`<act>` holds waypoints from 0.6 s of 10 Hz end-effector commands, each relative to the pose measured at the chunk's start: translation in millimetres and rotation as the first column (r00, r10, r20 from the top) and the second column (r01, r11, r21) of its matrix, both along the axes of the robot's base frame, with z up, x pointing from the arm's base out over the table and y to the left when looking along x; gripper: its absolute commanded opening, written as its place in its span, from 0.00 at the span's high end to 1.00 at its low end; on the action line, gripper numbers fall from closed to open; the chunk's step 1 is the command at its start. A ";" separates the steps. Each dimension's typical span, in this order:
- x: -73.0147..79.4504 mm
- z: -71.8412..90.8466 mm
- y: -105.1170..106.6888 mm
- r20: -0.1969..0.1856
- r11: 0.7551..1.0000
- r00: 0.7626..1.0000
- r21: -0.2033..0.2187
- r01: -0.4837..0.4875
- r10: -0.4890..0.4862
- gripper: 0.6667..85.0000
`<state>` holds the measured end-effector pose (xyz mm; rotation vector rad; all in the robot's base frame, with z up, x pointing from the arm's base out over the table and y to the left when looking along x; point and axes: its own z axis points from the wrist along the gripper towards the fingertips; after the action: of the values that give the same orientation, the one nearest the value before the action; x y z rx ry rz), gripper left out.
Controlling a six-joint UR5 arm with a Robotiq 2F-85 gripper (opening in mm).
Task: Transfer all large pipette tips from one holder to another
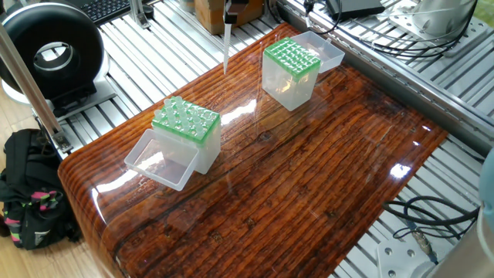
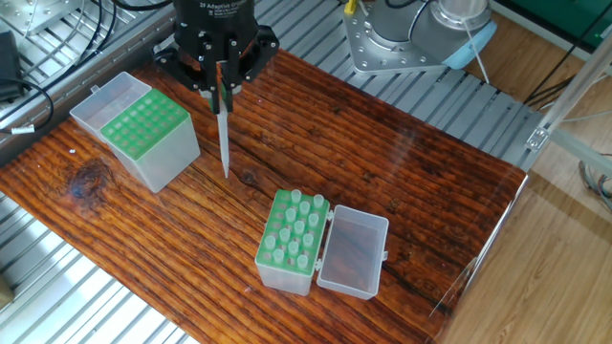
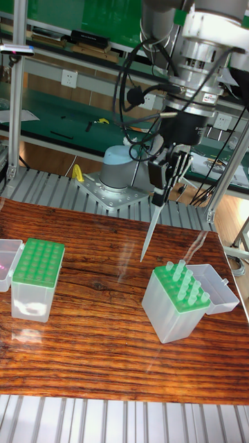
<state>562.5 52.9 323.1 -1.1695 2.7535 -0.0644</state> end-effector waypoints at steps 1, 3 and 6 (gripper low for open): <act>-4.2 -1.6 2.7 0.015 0.987 0.988 0.052 0.154 -0.155 1.00; -4.9 -7.0 -16.8 -0.018 0.977 0.984 0.111 0.180 -0.179 1.00; -2.0 3.8 -76.0 0.026 0.986 0.986 0.021 0.163 -0.164 1.00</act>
<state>560.3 7.4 321.1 -0.9480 2.8159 -0.0399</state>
